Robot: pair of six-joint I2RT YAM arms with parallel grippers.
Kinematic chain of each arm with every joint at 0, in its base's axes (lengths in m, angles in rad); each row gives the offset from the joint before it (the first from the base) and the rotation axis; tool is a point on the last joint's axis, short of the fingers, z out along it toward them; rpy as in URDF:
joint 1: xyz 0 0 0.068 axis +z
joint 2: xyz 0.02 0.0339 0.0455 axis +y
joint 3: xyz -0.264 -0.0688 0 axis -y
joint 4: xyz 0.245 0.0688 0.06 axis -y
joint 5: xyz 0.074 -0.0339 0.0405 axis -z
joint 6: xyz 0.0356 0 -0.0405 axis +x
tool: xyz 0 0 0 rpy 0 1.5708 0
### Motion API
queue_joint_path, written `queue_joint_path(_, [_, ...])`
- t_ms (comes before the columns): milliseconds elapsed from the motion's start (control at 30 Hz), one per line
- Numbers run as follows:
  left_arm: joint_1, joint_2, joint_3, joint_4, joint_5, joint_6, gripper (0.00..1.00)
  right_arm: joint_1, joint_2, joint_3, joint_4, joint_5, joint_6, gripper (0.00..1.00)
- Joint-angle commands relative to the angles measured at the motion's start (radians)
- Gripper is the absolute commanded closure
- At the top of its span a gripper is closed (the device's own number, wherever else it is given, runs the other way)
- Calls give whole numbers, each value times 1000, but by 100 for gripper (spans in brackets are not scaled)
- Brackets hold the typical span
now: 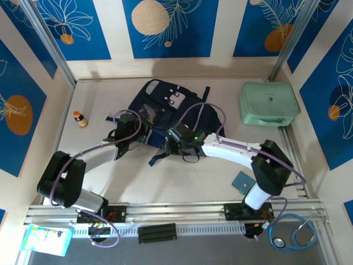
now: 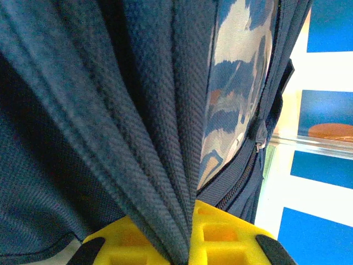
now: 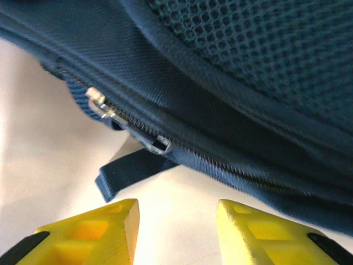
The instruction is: Pack books, pencil case, and school supplies into a backpack
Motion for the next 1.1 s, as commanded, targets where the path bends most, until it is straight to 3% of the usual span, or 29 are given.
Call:
queue_joint_path(0, [-20,-13,18,22,73,-15,100,14,44,55,45,43,21,58])
queue_joint_path(700, [-20,-20,30,-11,120,-24,100,71,164,214,7,374,116,60])
queue_joint_path(1067, [-23,-40,15,-12,135,-24,100,24,268,321,-34,383,140,70])
